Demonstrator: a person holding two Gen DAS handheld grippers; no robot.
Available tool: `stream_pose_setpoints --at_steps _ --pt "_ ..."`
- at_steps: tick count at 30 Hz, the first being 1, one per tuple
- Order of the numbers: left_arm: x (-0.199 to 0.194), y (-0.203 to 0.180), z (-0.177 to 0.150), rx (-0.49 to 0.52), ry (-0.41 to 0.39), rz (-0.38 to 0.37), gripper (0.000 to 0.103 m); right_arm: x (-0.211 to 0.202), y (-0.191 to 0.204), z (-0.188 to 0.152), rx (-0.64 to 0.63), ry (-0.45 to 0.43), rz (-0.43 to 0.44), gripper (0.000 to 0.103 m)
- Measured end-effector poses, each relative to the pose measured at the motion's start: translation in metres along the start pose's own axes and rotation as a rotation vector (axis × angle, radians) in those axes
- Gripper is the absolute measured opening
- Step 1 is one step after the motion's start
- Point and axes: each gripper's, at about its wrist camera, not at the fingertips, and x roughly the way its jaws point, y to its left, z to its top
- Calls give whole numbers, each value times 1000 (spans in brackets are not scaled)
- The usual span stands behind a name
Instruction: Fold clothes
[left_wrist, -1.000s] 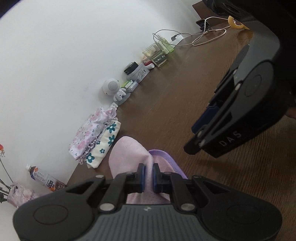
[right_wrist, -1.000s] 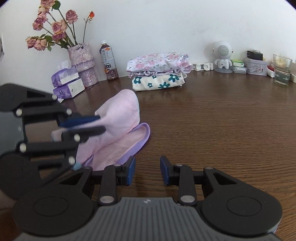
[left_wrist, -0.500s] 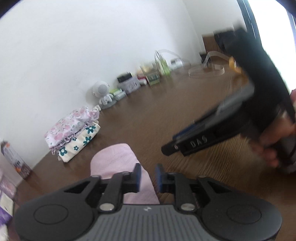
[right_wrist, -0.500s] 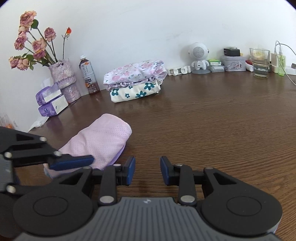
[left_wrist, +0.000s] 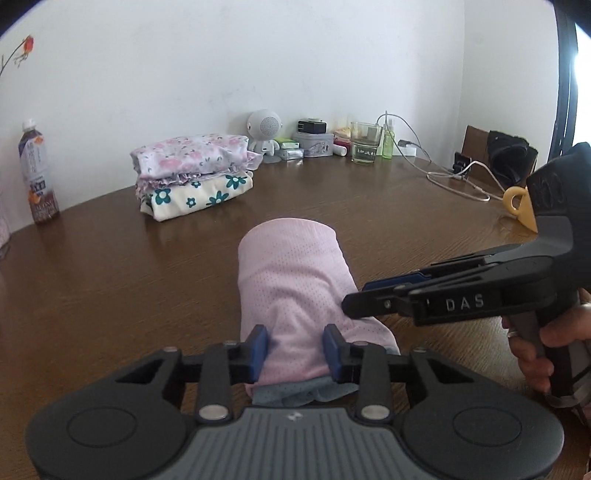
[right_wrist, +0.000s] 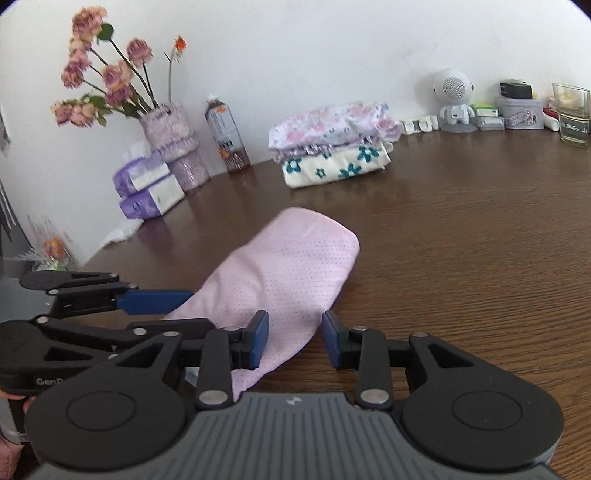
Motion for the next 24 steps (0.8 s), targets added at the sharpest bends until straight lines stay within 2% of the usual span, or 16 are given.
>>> stream_pose_setpoints --at_steps 2,4,6,8,10,12,13,15,17,21,24 --pt "-5 4 1 -16 -19 -21 43 -2 -5 3 39 -15 7 33" --pt "-8 6 2 -20 -29 -32 47 -6 -10 10 87 -54 39 39" --pt "-7 5 -1 -15 -23 -33 47 -3 -10 19 107 -67 38 41" --pt "-6 4 -6 -5 -21 -41 39 9 -9 26 116 -51 16 42" --pt "-9 5 -9 -4 -30 -51 37 21 -8 32 124 -34 -11 41" --pt "-12 5 -11 -3 -37 -55 42 27 -9 34 132 -29 -26 40" --pt "-12 5 -11 1 -38 -54 50 28 -10 36 142 -36 -21 40" --pt "-12 5 -13 8 -40 -51 49 28 -14 40 172 -58 -18 43" --pt "-12 5 -14 15 -42 -50 42 30 -17 44 195 -70 -23 45" --pt "-23 8 -16 -5 -74 -69 46 41 -19 42 181 -41 -72 45" --pt "-36 2 -18 34 -90 -77 50 27 -26 44 205 -97 -36 46"
